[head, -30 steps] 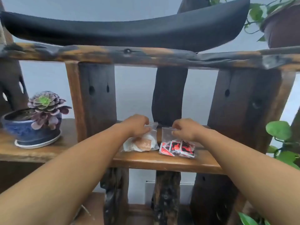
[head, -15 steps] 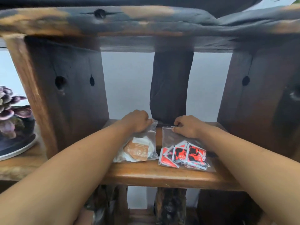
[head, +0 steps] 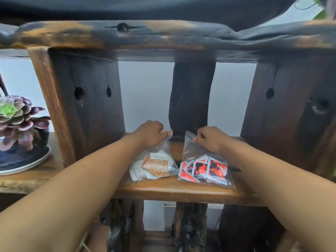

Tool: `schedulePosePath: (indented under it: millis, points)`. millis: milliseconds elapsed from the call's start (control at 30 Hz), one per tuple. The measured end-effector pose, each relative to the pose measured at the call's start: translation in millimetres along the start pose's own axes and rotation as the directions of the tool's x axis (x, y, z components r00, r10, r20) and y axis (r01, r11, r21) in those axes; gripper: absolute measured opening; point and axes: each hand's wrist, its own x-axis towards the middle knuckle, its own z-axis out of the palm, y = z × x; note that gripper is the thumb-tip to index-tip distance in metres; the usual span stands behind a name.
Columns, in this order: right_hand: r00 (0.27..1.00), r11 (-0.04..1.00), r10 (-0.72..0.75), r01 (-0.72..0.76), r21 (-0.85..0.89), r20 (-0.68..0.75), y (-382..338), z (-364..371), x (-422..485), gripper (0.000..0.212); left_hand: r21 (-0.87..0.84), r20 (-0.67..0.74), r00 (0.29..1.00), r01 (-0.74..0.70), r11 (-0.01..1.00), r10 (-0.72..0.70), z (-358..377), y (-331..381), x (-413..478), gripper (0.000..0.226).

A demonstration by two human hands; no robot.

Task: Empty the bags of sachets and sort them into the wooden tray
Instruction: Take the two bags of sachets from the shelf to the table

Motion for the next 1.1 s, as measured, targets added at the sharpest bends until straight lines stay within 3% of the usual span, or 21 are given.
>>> schedulePosePath:
  millis: [333,600,800,967,1100]
  points:
    - [0.985,0.997,-0.071,0.071,-0.007,-0.157,-50.5,-63.6,-57.3,0.027,-0.045,-0.1,0.995,0.004,0.999,-0.008,-72.8,38.3,-60.1,0.042]
    - [0.931,0.988,-0.152,0.143,-0.053,-0.332,-84.2,-86.3,-119.5,0.028,-0.004,-0.141,0.986,-0.089,0.996,0.088,-119.4,69.1,-115.2,0.042]
    - [0.932,0.985,-0.168,0.147,-0.088,-0.32,-111.0,-93.4,-153.1,0.036,0.022,-0.199,0.977,-0.078,0.997,0.081,-135.6,64.7,-159.0,0.04]
    - [0.941,0.975,-0.223,0.22,-0.041,-0.254,-137.5,-79.7,-171.7,0.043,0.061,-0.104,0.993,-0.049,0.997,0.055,-143.8,44.2,-199.1,0.039]
    - [0.923,0.943,-0.328,0.334,-0.003,-0.201,-159.1,-57.4,-180.2,0.038,0.112,-0.063,0.997,0.059,0.992,-0.052,-143.2,21.9,-242.7,0.037]
